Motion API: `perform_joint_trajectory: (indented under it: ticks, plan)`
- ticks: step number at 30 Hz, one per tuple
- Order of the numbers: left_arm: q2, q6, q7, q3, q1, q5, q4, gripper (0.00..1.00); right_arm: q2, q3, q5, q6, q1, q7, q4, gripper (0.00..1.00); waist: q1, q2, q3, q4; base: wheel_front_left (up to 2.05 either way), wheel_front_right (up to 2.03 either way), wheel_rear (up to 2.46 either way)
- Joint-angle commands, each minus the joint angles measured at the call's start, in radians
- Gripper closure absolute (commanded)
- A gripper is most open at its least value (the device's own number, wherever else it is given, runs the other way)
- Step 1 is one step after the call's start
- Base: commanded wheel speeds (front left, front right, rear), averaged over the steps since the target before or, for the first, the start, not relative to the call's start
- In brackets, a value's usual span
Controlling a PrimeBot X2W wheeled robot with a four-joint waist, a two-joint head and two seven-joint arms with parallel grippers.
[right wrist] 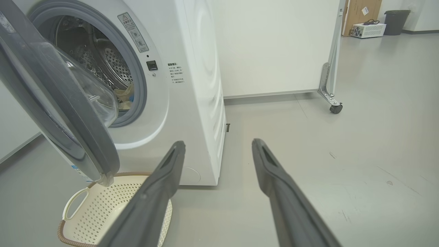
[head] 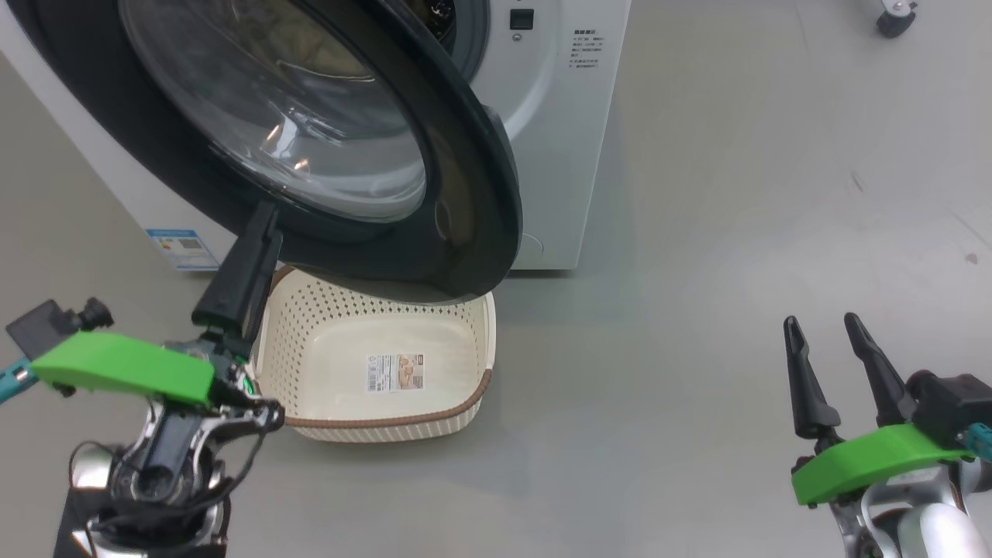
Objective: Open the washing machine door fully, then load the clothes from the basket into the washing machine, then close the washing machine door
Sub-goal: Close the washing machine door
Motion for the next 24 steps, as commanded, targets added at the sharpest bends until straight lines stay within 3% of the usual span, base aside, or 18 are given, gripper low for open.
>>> perform_joint_trajectory:
  ticks: [1, 12, 18, 24]
  plan:
    - [0.044, -0.007, -0.040, 0.013, 0.001, 0.074, -0.045, 0.00, -0.008, 0.013, -0.011, -0.003, -0.012, 0.001, -0.035, 0.00, 0.0001, 0.0000, -0.016, 0.010, 0.00, 0.00, 0.00]
    - [0.204, 0.000, -0.441, -0.171, 0.149, 0.609, 0.072, 0.00, -0.008, -0.004, -0.034, -0.003, 0.049, 0.027, -0.064, 0.00, 0.0001, 0.0000, -0.088, 0.036, 0.00, 0.00, 0.00]
    - [0.227, 0.085, -0.530, -0.224, 0.191, 0.830, 0.119, 0.00, -0.008, -0.005, -0.039, -0.003, 0.074, 0.040, -0.078, 0.00, 0.0001, 0.0000, -0.109, 0.045, 0.00, 0.00, 0.00]
    - [0.244, 0.139, -0.557, -0.257, 0.223, 0.953, 0.130, 0.00, -0.008, -0.003, -0.041, -0.003, 0.087, 0.049, -0.088, 0.00, 0.0001, 0.0000, -0.118, 0.050, 0.00, 0.00, 0.00]
